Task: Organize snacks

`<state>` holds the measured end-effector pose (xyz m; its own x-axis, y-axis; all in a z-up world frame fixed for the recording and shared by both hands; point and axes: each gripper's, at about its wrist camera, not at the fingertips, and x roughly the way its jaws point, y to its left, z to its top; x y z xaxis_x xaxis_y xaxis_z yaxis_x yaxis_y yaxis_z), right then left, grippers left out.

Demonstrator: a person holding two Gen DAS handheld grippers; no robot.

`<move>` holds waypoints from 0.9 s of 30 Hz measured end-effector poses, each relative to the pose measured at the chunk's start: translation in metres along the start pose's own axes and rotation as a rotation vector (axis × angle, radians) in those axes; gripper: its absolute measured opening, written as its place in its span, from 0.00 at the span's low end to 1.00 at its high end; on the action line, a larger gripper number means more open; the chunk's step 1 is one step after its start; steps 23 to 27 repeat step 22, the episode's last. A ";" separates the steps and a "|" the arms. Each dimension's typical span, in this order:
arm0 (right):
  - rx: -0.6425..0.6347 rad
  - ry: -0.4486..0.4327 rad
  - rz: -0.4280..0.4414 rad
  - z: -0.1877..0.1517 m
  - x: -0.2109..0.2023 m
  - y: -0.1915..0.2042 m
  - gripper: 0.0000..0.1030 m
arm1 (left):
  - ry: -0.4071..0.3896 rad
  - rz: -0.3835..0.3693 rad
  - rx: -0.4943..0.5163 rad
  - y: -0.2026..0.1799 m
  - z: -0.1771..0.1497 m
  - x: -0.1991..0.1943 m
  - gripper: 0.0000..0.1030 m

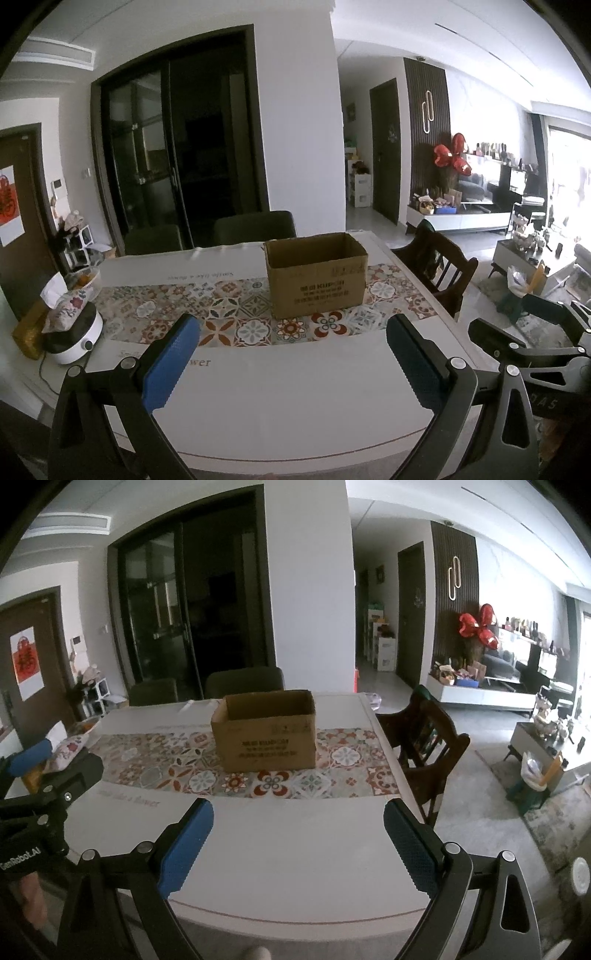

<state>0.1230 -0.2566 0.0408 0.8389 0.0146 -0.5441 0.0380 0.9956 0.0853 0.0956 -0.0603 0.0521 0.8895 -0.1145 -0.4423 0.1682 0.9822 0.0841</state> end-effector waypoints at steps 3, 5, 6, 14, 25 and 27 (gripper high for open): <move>0.001 -0.003 0.002 -0.002 -0.003 -0.001 0.91 | -0.002 -0.001 0.000 0.000 -0.001 -0.002 1.00; 0.001 -0.003 0.002 -0.002 -0.003 -0.001 0.91 | -0.001 -0.004 0.001 0.000 -0.001 -0.003 1.00; 0.001 -0.002 0.002 -0.002 -0.003 -0.001 0.91 | -0.001 -0.003 0.001 0.000 -0.001 -0.003 1.00; 0.003 -0.003 0.005 -0.004 -0.007 0.001 0.91 | 0.000 0.005 0.002 0.000 -0.005 -0.011 1.00; -0.006 0.002 0.009 -0.006 -0.013 0.004 0.91 | 0.008 0.017 -0.013 0.002 -0.005 -0.018 1.00; -0.006 0.002 0.009 -0.006 -0.013 0.004 0.91 | 0.008 0.017 -0.013 0.002 -0.005 -0.018 1.00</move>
